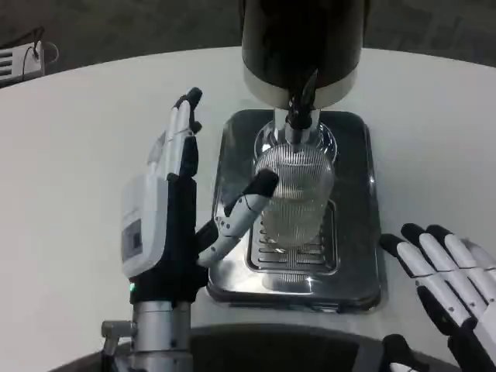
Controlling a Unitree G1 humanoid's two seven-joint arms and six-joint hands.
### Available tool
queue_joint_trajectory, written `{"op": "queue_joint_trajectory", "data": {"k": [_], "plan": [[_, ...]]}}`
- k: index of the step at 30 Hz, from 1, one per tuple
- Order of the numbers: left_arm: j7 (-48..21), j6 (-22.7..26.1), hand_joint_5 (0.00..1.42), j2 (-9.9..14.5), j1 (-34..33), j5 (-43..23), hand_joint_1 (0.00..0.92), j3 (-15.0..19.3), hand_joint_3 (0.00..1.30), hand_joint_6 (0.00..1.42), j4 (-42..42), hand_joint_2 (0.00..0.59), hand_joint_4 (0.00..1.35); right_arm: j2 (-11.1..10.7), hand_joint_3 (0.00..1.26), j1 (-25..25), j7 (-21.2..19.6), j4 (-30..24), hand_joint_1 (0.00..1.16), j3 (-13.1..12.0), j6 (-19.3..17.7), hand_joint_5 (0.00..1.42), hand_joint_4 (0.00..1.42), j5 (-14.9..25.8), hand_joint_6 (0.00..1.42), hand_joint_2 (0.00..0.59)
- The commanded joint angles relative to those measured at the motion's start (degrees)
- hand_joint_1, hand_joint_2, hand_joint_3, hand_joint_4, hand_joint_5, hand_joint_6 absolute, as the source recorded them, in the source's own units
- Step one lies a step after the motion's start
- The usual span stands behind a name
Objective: Grasp the cup under the faucet to collect the drink, then remove the cup.
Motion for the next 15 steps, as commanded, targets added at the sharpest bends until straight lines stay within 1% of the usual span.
{"op": "queue_joint_trajectory", "data": {"k": [1,4,7,9,13,15], "plan": [[-3.13,0.68,0.1,-1.24,1.87,-1.43,0.0,0.81,0.04,0.02,-7.69,0.171,0.0,0.1,0.07,0.61,0.21,-0.13,0.15,0.18,-0.2,0.0,0.01,0.42,0.05,0.523],[-5.48,1.51,0.06,-2.02,2.4,-2.0,0.0,0.89,0.01,0.0,-11.7,0.184,0.0,0.2,0.07,0.66,0.11,-0.33,0.15,0.23,-0.23,0.0,0.01,0.4,0.05,0.523],[-8.61,2.82,0.04,-3.1,2.68,-2.38,0.0,0.56,0.0,0.0,-16.54,0.193,0.0,0.2,0.07,0.75,0.14,-0.56,0.15,0.19,-0.28,0.0,0.01,0.54,0.05,0.523],[-10.74,3.08,0.03,-3.89,2.62,-3.78,0.0,0.52,0.0,0.0,-18.83,0.203,0.0,0.19,0.07,0.84,0.16,-0.63,0.15,0.17,-0.31,0.0,0.01,0.56,0.05,0.523],[-15.19,5.31,0.02,-5.67,2.02,-5.39,0.0,0.43,0.0,0.0,-24.76,0.201,0.0,0.13,0.07,1.11,0.12,-0.58,0.15,0.08,-0.38,0.0,0.01,0.66,0.05,0.523],[-17.13,6.58,0.01,-6.14,1.82,-5.29,0.0,0.28,0.0,0.0,-26.52,0.175,0.0,0.0,0.07,1.16,0.03,-0.46,0.15,-0.08,-0.48,0.0,0.01,0.78,0.05,0.523]]}}
